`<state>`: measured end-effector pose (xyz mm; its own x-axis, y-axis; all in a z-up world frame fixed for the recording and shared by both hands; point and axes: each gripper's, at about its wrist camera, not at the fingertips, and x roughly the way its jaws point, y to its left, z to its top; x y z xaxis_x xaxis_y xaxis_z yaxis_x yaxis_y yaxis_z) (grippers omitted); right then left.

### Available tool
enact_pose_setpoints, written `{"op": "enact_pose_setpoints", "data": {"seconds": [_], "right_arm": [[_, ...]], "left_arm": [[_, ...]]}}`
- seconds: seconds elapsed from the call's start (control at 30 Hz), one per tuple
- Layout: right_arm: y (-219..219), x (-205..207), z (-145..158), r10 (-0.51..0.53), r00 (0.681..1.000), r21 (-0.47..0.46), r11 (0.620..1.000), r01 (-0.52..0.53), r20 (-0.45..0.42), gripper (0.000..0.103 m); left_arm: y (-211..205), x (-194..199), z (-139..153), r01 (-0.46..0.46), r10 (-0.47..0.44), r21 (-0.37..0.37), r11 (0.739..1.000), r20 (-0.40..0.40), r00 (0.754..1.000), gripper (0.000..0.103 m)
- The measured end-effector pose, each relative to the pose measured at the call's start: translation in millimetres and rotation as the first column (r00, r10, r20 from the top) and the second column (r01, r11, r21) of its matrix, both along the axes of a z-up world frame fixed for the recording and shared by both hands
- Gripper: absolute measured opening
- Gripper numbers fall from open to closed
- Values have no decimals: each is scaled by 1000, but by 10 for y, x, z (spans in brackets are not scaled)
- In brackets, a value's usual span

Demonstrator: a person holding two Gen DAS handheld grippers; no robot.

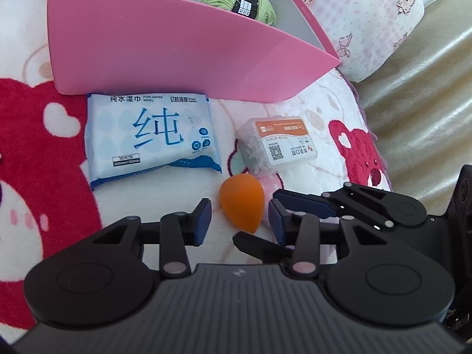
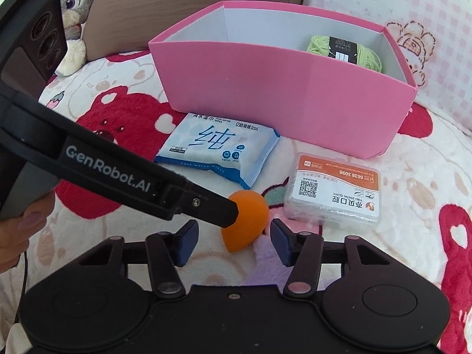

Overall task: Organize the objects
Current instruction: 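Close the left gripper on the orange makeup sponge, then lift the sponge with the left gripper and carry it over the pink box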

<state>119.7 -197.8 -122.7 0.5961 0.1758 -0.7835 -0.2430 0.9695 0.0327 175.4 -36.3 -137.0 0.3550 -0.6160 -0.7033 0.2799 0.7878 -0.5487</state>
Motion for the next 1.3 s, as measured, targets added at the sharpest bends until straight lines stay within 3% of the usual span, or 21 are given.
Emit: {"op": "enact_pose_setpoints", "data": {"seconds": [0.3, 0.5, 0.9, 1.3], "right_arm": [[3, 65, -95, -21, 1000, -29, 999, 20, -8, 37], [-18, 96, -139, -22, 1000, -23, 1000, 21, -16, 37], [66, 131, -161, -33, 999, -68, 997, 33, -4, 38], [267, 62, 21, -2, 1000, -133, 991, 5, 19, 38]], "left_arm": [[-19, 2, -86, 7, -7, -56, 998, -1, 1000, 27], [-48, 34, -149, -10, 10, -25, 1000, 0, 1000, 26], [-53, 68, -226, -6, 6, -60, 998, 1, 1000, 26], [-38, 21, -37, 39, -39, -64, 997, 9, 999, 26]]}}
